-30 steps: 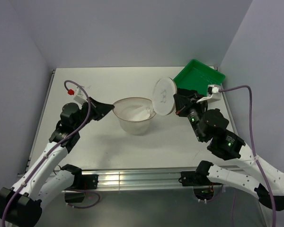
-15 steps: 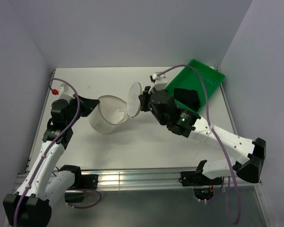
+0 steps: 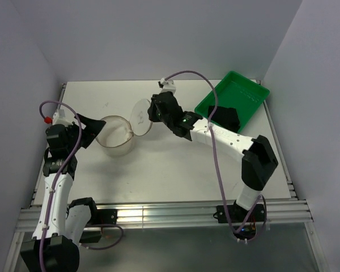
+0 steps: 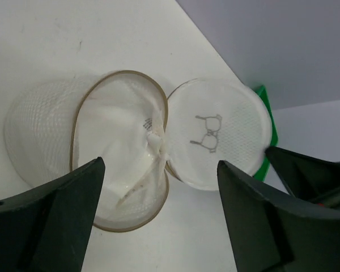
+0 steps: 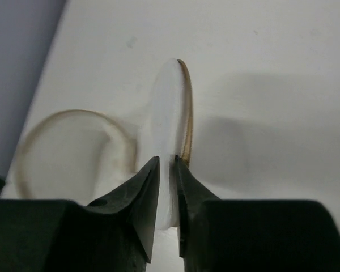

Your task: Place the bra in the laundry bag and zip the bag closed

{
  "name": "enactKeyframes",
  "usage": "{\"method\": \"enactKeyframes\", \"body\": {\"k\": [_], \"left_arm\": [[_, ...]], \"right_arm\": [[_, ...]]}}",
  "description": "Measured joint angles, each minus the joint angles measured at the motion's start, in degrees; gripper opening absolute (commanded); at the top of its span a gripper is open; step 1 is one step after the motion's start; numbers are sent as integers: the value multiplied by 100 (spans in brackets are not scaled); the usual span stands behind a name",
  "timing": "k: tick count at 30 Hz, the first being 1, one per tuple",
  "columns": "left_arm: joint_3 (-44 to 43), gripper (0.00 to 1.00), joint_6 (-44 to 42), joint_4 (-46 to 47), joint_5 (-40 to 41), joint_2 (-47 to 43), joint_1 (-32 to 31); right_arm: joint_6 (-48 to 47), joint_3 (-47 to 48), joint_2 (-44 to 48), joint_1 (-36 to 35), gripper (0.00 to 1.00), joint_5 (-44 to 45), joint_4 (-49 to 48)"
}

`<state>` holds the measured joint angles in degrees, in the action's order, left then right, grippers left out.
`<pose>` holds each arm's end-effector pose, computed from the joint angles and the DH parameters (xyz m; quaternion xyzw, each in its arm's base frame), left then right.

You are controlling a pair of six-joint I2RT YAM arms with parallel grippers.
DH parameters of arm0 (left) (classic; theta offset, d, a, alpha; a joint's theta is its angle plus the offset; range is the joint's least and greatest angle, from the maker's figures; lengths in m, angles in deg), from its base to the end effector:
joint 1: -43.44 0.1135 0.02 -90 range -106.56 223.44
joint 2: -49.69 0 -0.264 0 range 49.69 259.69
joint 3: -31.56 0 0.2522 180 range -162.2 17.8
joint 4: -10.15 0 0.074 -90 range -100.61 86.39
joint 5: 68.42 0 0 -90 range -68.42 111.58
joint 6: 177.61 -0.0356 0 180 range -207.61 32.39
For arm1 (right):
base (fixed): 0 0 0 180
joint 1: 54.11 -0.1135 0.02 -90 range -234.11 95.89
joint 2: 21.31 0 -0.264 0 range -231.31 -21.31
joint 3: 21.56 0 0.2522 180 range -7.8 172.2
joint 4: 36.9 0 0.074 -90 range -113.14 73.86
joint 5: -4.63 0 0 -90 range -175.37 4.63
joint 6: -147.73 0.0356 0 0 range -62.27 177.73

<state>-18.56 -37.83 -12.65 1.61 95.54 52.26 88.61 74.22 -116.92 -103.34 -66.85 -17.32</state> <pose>0.1891 0.0170 0.2876 -0.3029 0.7467 -0.3331 0.4896 0.2695 0.2953 0.3412 -0.0367 0.8101 0.2664 0.5210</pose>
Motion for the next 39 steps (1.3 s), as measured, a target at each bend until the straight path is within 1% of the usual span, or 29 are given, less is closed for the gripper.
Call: {"method": "enactKeyframes", "body": {"k": [1, 2, 3, 4, 6, 9, 12, 14, 15, 16, 19, 22, 25, 27, 32, 38, 39], "left_arm": [[-31, 91, -103, -140, 24, -2, -2], [-101, 94, -181, -291, 42, -2, -7], [-195, 94, -293, -404, 79, -2, -22], [-330, 95, -411, -557, 118, -2, -48], [-675, 96, -656, -754, 208, -7, -133], [-1204, 97, -979, -905, 306, -72, -398], [-1458, 95, -1248, -911, 243, -238, -780], [-1471, 93, -1390, -835, 22, -374, -1117], [-1456, 92, -1436, -774, -138, -415, -1255], [-1403, 91, -1475, -669, -313, -450, -1412], [-1161, 90, -1626, -404, -852, -490, -1777], [-1025, 89, -1788, -369, -1034, -439, -2031], [-960, 89, -1943, -422, -1014, -413, -2243], [-960, 89, -2039, -463, -946, -417, -2352], [-960, 88, -2214, -597, -723, -450, -2549], [-960, 88, -2315, -678, -603, -450, -2634], [-960, 88, -2317, -678, -586, -450, -2634]], "right_arm": [[52, -4, -153, 120, 36, -61, 87], [103, -42, -245, 267, 56, -170, 175], [153, -116, -269, 407, 64, -245, 258], [151, -190, -240, 570, 68, -317, 328], [87, -302, -83, 894, 68, -431, 391], [-79, -509, 420, 1414, 65, -555, 457], [-271, -824, 1078, 2083, 61, -599, 560], [-367, -1014, 1375, 2577, 61, -474, 608], [-402, -1113, 1469, 2903, 63, -385, 691], [-439, -1204, 1506, 3152, 67, -273, 763], [-555, -1414, 1370, 3615, 77, -59, 1051], [-782, -1403, 944, 3696, 81, 79, 1390], [-1008, -1281, 481, 3646, 85, 192, 1670], [-1156, -1137, 195, 3620, 85, 271, 1829], [-1375, -658, -367, 3598, 83, 341, 2081], [-1449, -125, -977, 3593, 82, 365, 2149], [-1471, -50, -1058, 3591, 79, 358, 2168]]}}
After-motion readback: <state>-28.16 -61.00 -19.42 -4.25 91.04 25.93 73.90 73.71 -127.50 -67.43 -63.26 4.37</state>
